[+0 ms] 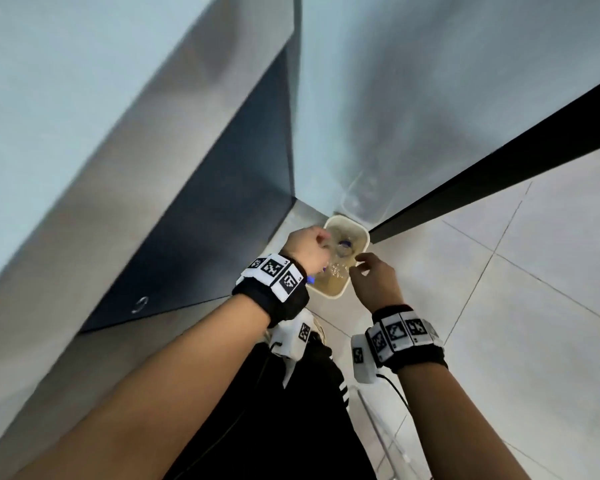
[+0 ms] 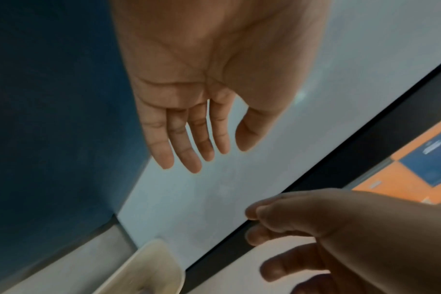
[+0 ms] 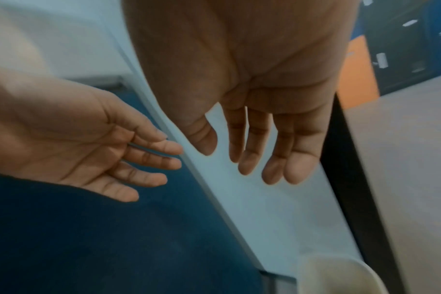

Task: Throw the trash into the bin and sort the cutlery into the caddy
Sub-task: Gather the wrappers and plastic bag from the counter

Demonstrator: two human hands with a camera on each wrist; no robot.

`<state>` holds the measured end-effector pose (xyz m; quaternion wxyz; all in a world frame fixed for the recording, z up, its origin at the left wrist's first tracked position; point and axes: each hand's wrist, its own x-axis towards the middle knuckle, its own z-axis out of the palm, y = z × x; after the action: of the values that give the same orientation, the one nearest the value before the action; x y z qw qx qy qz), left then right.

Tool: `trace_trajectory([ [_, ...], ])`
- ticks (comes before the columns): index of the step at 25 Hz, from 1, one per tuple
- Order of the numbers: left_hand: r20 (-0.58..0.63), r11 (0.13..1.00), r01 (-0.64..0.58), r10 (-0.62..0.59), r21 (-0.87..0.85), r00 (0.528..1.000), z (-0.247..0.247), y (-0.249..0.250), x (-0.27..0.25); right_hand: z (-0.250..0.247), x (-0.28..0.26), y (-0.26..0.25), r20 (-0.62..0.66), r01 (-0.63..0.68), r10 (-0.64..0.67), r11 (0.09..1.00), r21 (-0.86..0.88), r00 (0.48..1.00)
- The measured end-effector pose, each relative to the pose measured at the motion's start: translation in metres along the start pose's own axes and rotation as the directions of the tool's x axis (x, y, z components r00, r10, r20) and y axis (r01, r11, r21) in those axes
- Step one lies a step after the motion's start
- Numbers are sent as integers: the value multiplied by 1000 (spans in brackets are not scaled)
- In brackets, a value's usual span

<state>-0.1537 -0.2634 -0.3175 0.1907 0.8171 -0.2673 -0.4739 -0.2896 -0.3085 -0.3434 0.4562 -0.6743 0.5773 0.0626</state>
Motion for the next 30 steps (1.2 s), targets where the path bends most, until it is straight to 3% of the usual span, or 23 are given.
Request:
trace_trajectory([
  [4,-135,993,-93,83,-74,987,-69,50,-95,-48,-62,-84,20,254,-254,963,-85,967],
  [8,-335,963,-210,146,-166,931,-142,67,-188,-75,-120,-165,43,508,-507,860,-41,861],
  [11,-538,959,-234,115,-158,835,-185,52,-246,-77,-160,-214,98,708,-704,707,-7,704],
  [15,-748,961,-209,2,-182,663,-229,16,-308,-60,-190,-269,242,800,-775,600,-5,583],
  [18,-841,994,-46,-59,-99,538,-254,-20,-331,-38,-200,-304,306,845,-797,533,-47,520],
  [21,-864,988,128,-140,-89,484,-274,-54,-335,-11,-207,-334,366,887,-809,439,-142,459],
  [23,-847,977,183,-189,-111,497,-288,-75,-332,11,-212,-355,375,900,-818,386,-203,436],
  [25,-812,967,247,-188,-57,552,-299,-88,-325,33,-215,-375,392,887,-802,354,-296,451],
  [28,-719,953,299,-182,37,671,-309,-94,-315,55,-218,-398,434,820,-734,294,-491,523],
  [30,-665,949,307,-185,70,724,-313,-97,-310,65,-219,-408,429,765,-686,299,-571,589],
])
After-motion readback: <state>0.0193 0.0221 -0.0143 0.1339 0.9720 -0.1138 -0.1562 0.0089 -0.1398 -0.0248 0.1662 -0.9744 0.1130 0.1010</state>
